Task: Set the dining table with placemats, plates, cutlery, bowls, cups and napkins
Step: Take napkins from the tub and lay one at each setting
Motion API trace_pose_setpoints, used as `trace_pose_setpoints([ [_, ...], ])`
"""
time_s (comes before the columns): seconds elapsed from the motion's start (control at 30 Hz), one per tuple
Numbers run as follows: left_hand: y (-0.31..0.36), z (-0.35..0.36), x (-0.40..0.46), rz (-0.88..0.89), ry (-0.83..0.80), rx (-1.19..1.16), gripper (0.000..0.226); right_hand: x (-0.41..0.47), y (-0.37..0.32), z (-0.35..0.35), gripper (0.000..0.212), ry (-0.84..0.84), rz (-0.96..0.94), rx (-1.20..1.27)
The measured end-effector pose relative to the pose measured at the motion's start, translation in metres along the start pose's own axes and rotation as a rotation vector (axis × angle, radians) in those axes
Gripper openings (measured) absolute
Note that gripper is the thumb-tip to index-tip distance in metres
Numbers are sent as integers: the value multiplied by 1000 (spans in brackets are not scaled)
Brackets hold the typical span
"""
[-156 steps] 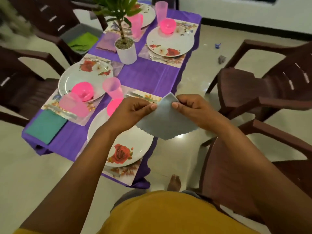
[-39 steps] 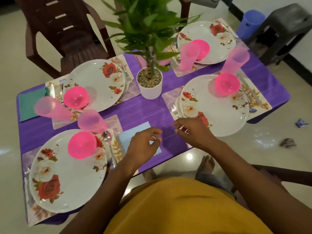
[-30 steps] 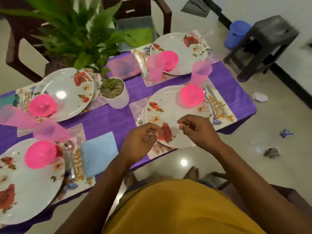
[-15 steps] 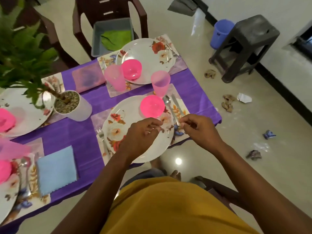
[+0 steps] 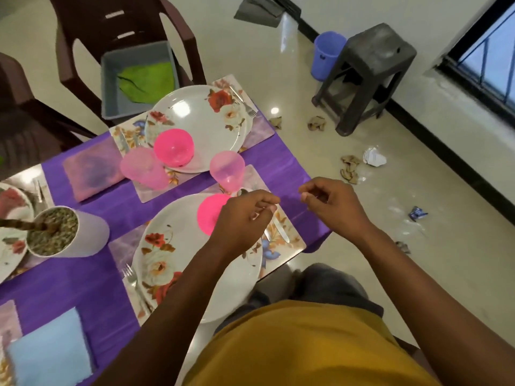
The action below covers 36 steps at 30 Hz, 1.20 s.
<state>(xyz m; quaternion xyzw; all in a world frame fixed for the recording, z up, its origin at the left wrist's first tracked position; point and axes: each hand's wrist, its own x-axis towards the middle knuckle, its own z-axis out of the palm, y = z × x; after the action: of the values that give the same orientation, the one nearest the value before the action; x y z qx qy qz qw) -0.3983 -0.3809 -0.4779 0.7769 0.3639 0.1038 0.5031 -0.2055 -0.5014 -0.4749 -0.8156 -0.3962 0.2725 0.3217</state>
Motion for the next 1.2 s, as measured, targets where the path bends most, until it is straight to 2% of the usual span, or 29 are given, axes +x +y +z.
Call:
trace_pose_setpoints([
  [0.23, 27, 33, 54, -38, 58, -14, 20, 60, 36, -45, 9, -27, -46, 15],
  [0.33, 41, 61, 80, -65, 109, -45, 17, 93, 61, -76, 9, -54, -73, 18],
  [0.53, 92, 131, 146, -147, 239, -97, 27, 157, 114, -157, 12, -168, -136, 8],
  [0.73, 137, 178, 204, -159, 358, -134, 15, 208, 145, -226, 11, -237, -175, -27],
  [0.97, 153, 184, 256, -163, 423, -102, 17, 277, 143, -252, 12, -248, -239, -56],
  [1.2, 143, 151, 314, -190, 540, -135, 19, 360, 107, -235, 14, -349, -328, -88],
])
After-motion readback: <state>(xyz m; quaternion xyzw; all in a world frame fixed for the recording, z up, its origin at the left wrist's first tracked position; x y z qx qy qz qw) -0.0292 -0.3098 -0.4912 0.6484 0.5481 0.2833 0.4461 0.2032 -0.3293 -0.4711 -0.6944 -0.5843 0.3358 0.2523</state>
